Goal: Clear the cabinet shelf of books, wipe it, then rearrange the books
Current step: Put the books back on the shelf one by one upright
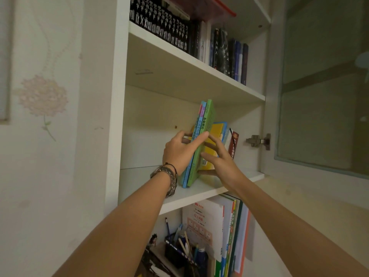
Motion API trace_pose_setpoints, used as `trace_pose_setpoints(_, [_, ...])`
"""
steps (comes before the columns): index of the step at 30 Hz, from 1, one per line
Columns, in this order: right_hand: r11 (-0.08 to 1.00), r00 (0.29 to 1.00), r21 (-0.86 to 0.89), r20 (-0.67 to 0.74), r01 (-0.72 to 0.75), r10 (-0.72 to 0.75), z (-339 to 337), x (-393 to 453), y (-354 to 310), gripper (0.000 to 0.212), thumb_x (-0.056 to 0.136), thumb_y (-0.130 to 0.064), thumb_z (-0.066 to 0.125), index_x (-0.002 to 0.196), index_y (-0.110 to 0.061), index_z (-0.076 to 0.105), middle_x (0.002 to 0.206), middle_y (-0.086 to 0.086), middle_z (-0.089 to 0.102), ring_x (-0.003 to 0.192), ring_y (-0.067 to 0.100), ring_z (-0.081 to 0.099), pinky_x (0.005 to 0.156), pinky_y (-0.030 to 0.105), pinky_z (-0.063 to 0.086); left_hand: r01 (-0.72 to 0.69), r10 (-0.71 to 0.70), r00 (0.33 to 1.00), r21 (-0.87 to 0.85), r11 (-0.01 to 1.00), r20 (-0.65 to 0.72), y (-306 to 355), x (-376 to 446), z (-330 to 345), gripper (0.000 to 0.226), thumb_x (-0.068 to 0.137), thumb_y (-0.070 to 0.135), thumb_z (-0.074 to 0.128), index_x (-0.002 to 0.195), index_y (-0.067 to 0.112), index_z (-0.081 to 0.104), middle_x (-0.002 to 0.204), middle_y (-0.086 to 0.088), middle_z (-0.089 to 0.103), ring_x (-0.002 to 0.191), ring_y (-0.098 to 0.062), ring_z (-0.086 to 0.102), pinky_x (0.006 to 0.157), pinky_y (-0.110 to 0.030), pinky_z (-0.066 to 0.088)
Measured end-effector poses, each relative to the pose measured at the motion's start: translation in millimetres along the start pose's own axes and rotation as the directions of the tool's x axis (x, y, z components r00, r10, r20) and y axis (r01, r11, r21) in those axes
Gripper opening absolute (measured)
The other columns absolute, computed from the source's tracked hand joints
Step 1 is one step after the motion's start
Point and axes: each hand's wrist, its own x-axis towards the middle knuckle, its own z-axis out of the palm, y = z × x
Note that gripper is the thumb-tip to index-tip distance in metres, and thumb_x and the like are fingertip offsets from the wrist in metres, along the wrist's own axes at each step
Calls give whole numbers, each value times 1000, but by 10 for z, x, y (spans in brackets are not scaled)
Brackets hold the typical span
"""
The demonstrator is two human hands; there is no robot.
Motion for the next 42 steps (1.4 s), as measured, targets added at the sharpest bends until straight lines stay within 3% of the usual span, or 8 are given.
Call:
trace_pose_setpoints(5, [999,997,-16,61,37,-36,-12,-118,-28,78,85,-1,66,143,-41,32,135,-7,44,97,1,65,75,34,60,105,-98,994,-131,986,55,79,-43,-68,58,71,81,47,84,28,69,85,2,71,84,-17,68,79,-45,57])
trace_pose_setpoints(11, [992,997,-108,-9,71,-73,40,-207,-11,99,70,-25,84,143,-50,21,133,-14,40,124,17,48,83,42,58,263,-237,963,-246,933,130,99,-9,-78,34,93,44,49,84,18,69,84,-1,70,77,-19,66,69,-34,55])
trace_pose_setpoints(19, [987,997,-153,-50,42,-50,109,-81,-15,104,72,-15,83,147,-45,18,133,-9,40,117,17,51,64,31,60,272,-243,961,-299,915,132,37,58,-82,23,94,22,48,82,19,67,81,-1,68,69,-17,65,67,-32,55])
trace_pose_setpoints(22, [987,999,-158,-32,38,-44,153,2,2,106,70,-14,84,148,-44,18,137,-5,42,117,21,54,65,34,60,264,-245,964,-331,906,100,8,81,-89,24,93,17,48,79,19,67,78,-1,68,68,-18,67,61,-28,55])
trace_pose_setpoints(28, [987,999,-158,33,40,-35,153,133,1,96,72,-8,82,146,-38,28,127,-6,49,111,17,58,68,37,61,280,-285,958,-354,892,39,-94,155,-69,22,93,14,47,85,22,66,90,-1,71,82,-20,68,74,-36,58])
trace_pose_setpoints(33, [963,982,-232,-92,138,-163,97,145,122,84,71,-9,83,138,-33,38,120,-10,53,104,11,57,76,32,59,301,-274,953,-295,907,130,-140,176,-32,33,92,5,40,102,21,67,104,-4,69,84,-15,65,67,-28,52])
trace_pose_setpoints(38, [913,951,-360,-161,192,-263,90,205,212,85,74,-6,80,142,-27,34,120,-11,53,100,-1,54,72,5,47,290,-251,943,-172,941,219,-186,191,39,40,92,2,43,122,23,60,117,-4,63,90,-12,60,66,-23,43])
trace_pose_setpoints(42, [915,946,-361,-194,178,-261,32,286,260,84,74,0,76,142,-25,33,116,-15,54,101,1,54,74,7,47,228,-226,926,27,973,303,-209,229,142,53,92,-3,41,134,28,47,124,-2,54,95,-15,56,74,-28,47])
